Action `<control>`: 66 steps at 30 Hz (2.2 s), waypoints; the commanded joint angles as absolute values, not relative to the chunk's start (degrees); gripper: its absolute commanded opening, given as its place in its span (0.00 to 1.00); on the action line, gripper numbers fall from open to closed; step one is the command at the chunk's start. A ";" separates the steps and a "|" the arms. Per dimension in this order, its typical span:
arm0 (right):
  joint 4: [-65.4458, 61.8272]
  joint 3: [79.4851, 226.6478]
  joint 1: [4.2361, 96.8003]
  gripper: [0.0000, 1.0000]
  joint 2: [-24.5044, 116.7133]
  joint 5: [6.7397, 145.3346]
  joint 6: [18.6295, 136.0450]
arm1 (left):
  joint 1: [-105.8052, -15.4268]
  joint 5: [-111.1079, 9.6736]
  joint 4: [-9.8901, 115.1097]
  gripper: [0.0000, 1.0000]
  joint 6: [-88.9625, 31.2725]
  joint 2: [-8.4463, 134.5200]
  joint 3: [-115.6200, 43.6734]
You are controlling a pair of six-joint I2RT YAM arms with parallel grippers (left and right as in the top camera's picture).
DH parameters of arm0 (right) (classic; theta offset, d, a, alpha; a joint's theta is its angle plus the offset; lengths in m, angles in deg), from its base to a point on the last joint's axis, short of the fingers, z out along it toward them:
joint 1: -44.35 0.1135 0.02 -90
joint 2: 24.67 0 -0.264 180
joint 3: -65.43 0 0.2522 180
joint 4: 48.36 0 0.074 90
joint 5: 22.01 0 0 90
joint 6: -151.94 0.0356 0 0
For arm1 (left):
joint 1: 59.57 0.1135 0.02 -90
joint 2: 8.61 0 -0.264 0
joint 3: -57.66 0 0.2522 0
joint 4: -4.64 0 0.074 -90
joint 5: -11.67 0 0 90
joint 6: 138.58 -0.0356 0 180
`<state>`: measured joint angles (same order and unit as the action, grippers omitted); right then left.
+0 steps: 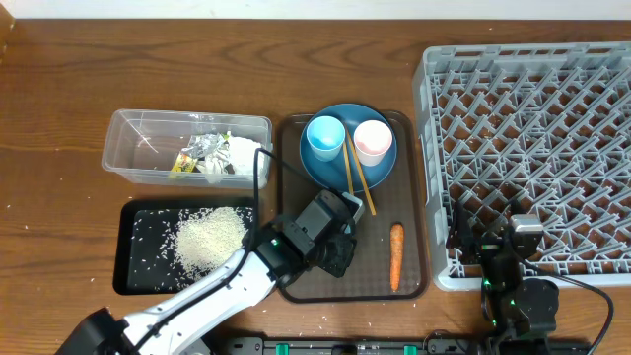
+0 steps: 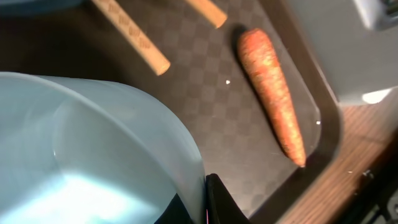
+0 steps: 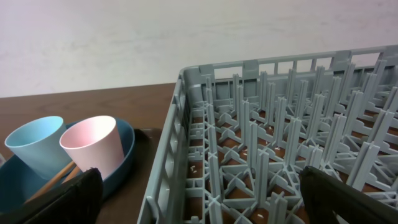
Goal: Sort waste into correct bins and load items into the dishwasher rack
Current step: 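Carry the blue bowl right and set it down on the brown tray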
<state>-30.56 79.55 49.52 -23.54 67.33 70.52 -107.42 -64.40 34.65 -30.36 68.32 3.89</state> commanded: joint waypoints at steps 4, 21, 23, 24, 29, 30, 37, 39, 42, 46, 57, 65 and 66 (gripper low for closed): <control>-30.32 79.51 50.00 0.98 -23.48 67.39 71.11 | -107.55 -65.58 34.35 0.14 -30.25 70.83 3.57; -30.32 79.51 50.00 0.99 -23.48 67.37 71.13 | -107.55 -65.58 34.59 0.58 -30.28 71.88 3.57; -30.32 79.51 50.00 0.99 -23.48 67.37 71.13 | -107.55 -65.58 34.81 0.63 -30.30 71.88 3.57; -30.32 79.51 50.00 0.99 -23.48 67.37 71.11 | -107.55 -65.58 34.98 0.66 -30.30 71.88 3.57; -30.32 79.51 50.00 0.99 -23.48 67.37 71.11 | -107.55 -66.06 35.27 0.72 -30.91 71.88 3.57; -30.32 79.51 50.00 0.99 -23.48 67.37 71.11 | -107.53 -66.24 35.33 0.73 -30.91 71.88 3.57; -30.32 79.51 50.00 0.99 -23.48 67.39 71.11 | -107.53 -70.48 36.80 0.81 -30.93 71.88 3.57; -30.32 79.51 50.00 0.99 -23.48 67.37 71.11 | -107.53 -71.77 37.30 0.82 -30.95 71.88 3.57; -30.32 79.51 50.00 0.99 -23.48 67.37 71.11 | -107.53 -71.74 37.54 0.82 -30.95 71.83 3.54; -30.32 79.51 50.00 0.99 -23.48 67.37 71.11 | -107.53 -70.96 37.85 0.82 -30.95 70.85 2.74; -30.32 79.51 50.00 0.99 -23.48 67.37 71.11 | -107.55 -61.89 30.33 0.81 -32.18 63.09 1.12; -30.32 79.51 50.00 0.99 -23.48 67.39 71.11 | -107.55 -59.66 23.70 0.58 -31.96 64.80 1.12; -30.32 79.51 50.00 0.99 -23.48 67.37 71.11 | -107.55 -59.66 23.33 0.57 -31.96 64.99 1.12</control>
<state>-30.56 79.55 49.52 -23.54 67.33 70.52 -107.42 -60.90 24.05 -31.74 64.10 2.15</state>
